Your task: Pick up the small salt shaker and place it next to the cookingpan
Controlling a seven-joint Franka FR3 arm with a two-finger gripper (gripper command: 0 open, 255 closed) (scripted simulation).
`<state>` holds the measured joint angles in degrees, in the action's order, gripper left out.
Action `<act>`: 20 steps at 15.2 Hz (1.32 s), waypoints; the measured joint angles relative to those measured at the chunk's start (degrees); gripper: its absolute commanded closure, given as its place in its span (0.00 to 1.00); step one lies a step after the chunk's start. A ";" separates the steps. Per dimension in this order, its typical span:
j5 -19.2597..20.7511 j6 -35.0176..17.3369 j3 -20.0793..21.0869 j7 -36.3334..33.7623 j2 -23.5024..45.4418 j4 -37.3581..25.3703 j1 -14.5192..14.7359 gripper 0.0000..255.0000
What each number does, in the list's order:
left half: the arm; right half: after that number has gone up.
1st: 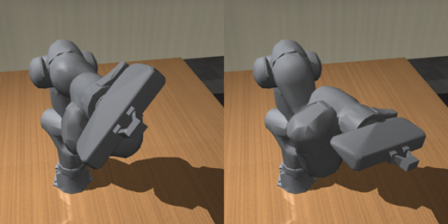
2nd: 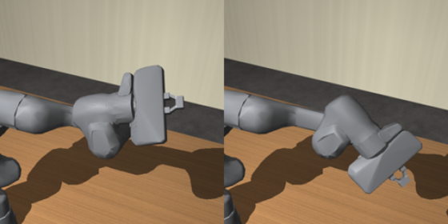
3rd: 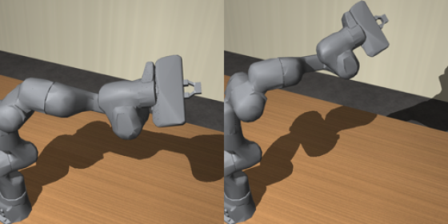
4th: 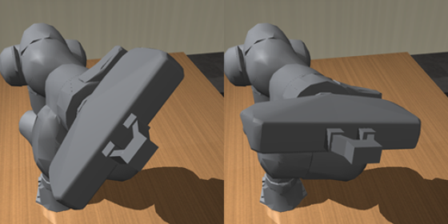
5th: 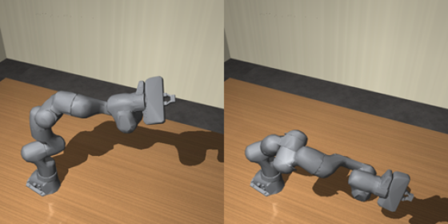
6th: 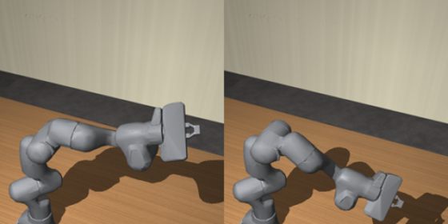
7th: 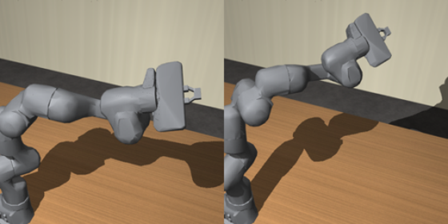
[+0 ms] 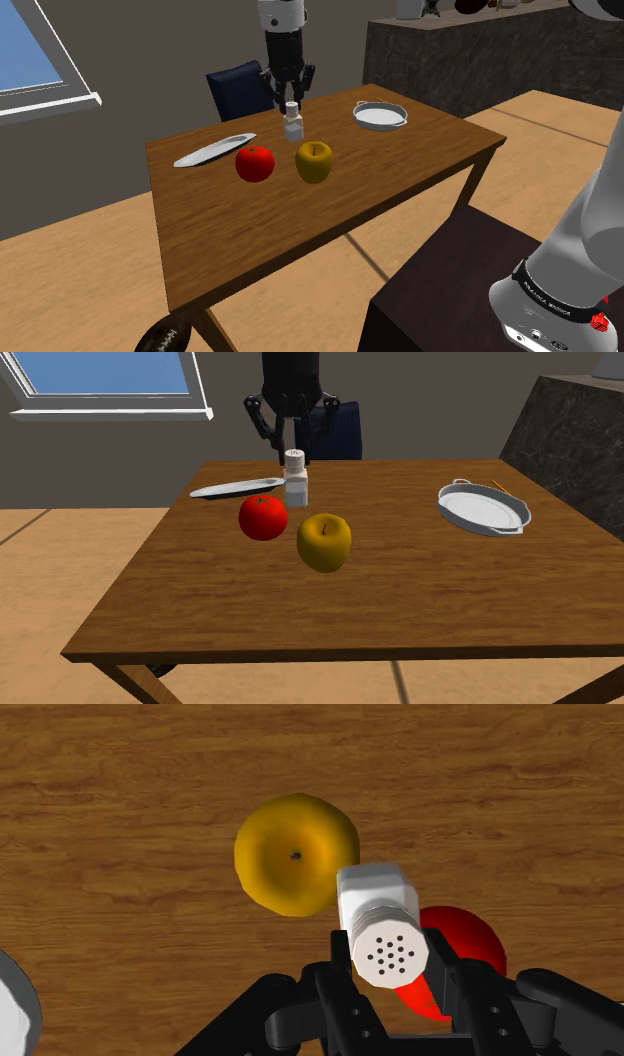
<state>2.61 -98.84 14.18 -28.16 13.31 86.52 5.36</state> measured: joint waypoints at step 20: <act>-2.94 -3.27 -11.57 26.43 -13.06 16.15 -14.74 1.00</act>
<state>-0.33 -102.10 2.61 -1.73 0.25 102.67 -9.38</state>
